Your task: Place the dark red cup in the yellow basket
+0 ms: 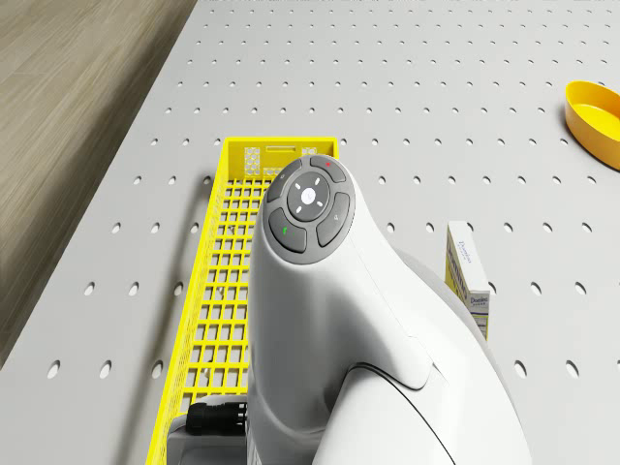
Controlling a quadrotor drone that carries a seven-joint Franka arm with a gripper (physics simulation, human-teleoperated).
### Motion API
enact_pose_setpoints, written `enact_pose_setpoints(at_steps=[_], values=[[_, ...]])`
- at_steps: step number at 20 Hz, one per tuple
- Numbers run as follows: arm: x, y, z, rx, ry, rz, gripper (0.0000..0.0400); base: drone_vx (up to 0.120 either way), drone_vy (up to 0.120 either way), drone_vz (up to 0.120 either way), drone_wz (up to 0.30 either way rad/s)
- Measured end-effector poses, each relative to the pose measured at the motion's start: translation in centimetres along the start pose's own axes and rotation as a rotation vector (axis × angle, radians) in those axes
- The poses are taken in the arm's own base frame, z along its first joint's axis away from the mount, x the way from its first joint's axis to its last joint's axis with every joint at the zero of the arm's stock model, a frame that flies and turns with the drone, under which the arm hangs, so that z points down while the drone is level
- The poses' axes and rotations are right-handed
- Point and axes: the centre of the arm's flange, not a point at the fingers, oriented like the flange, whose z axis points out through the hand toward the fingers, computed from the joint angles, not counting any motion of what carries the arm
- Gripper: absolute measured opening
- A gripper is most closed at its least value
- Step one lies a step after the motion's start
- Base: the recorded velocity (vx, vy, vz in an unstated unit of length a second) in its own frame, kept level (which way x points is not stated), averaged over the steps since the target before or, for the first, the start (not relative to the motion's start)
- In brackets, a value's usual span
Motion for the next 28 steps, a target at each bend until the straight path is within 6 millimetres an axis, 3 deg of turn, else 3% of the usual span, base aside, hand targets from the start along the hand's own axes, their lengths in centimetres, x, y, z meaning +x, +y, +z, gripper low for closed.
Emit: enact_pose_setpoints(at_steps=[9, 25, 28], values=[[0.00, 0.00, 0.00, 0.000, 0.000, 0.000, 0.0100, 0.120, 0.111, 0.000, 0.000], [0.00, 0.00, 0.00, 0.000, 0.000, 0.000, 0.0100, 0.120, 0.000, 0.000, 0.000], [0.00, 0.00, 0.00, 0.000, 0.000, 0.000, 0.0100, 0.120, 0.000, -0.120, 0.000]])
